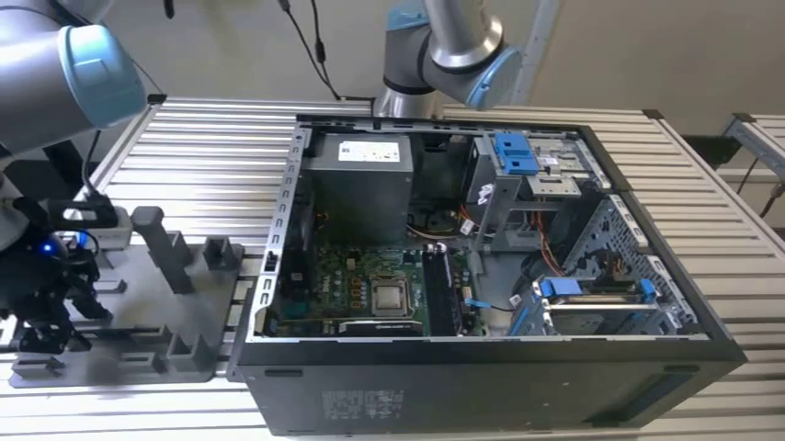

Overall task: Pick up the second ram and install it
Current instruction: 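Pick up the second ram and move it above second insertion slot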

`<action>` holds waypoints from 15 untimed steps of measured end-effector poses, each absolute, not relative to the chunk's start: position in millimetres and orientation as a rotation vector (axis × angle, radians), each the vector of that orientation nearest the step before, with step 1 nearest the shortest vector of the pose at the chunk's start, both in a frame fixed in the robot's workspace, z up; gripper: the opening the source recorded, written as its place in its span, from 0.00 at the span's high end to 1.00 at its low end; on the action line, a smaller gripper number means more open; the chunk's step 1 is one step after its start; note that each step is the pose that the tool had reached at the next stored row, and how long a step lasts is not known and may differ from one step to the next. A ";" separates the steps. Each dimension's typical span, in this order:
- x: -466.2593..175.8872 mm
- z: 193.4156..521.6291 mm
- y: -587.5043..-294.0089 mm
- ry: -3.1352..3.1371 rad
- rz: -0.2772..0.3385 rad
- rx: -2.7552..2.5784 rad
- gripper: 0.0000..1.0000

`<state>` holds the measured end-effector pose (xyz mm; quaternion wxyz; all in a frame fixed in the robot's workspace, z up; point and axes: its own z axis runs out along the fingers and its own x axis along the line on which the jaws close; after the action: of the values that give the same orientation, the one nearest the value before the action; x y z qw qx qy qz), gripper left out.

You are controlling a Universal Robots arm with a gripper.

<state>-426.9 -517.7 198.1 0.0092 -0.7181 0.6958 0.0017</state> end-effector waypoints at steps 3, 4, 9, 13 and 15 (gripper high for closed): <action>-427.2 197.2 -517.7 2.173 0.005 -2.243 0.52; -427.2 197.2 -517.7 2.173 0.005 -2.243 0.52; -427.4 197.1 -517.7 2.173 0.005 -2.243 0.52; -427.6 197.0 -517.6 2.173 0.005 -2.243 0.67; -427.7 197.0 -517.6 2.173 0.005 -2.243 0.73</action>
<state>-427.7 -517.6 197.0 0.0093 -0.7182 0.6958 0.0017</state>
